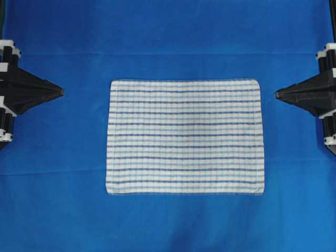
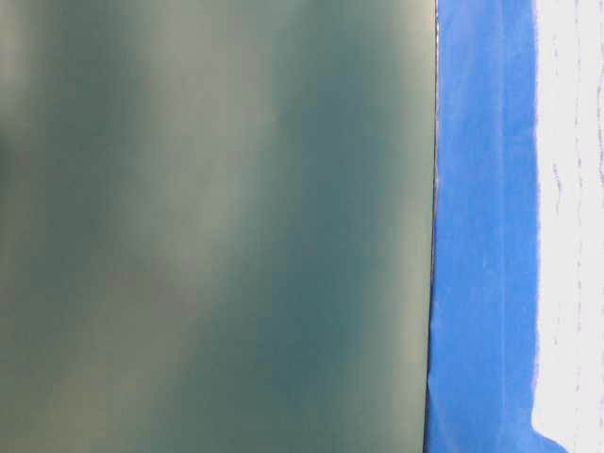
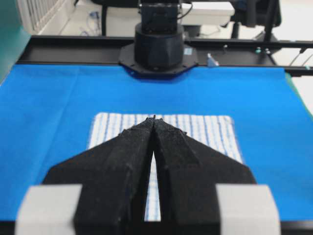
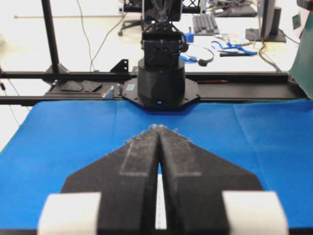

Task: Fold the blue towel.
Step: 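Move both grippers to the towel's far corners and pinch them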

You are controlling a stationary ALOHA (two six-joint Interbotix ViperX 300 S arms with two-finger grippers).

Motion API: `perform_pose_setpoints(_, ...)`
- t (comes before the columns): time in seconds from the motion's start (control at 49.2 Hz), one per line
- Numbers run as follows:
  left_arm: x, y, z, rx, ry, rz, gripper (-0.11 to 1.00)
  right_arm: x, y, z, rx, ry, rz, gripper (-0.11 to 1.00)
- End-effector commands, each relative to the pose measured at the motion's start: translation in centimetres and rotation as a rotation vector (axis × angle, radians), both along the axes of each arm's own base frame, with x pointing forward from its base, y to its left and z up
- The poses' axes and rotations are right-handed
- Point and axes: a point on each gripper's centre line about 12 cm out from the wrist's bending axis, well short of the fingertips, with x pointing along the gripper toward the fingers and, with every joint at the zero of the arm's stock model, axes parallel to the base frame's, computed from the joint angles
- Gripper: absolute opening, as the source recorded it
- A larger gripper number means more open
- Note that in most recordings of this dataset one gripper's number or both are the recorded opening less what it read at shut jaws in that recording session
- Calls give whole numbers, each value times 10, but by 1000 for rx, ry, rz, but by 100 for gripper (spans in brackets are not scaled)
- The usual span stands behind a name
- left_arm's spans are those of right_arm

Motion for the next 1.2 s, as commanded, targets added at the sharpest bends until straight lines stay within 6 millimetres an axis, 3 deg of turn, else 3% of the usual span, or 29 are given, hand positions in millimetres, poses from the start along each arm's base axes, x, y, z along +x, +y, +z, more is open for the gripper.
perform_pose_setpoints(0.0, 6, 0, 3, -17, -1, 2, 0, 2, 0, 11, 12, -28, 1, 0)
perform_pose_setpoints(0.325, 27, 12, -13, -15, 44, 54, 0, 3, -16, -3, 72, 125, -77, 0)
perform_pose_setpoints(0.67, 56, 46, -67, -57, 248, 187, 3, 10, -62, -62, 170, 409, -299, 0)
perform_pose_setpoints(0.731, 62, 52, -80, -63, 293, 205, 12, 11, -71, -76, 190, 462, -338, 1)
perform_pose_setpoints(0.812, 68, 60, -98, -73, 345, 231, 33, 12, -82, -98, 222, 545, -387, 3)
perform_pose_setpoints(0.995, 81, 75, -136, -94, 453, 272, 80, 14, -95, -136, 255, 703, -431, 56)
perform_pose_setpoints(1.056, 84, 78, -147, -99, 485, 279, 83, 15, -98, -146, 266, 743, -440, 65)
perform_pose_setpoints(1.178, 89, 86, -167, -113, 550, 300, 82, 14, -104, -165, 286, 800, -463, 58)
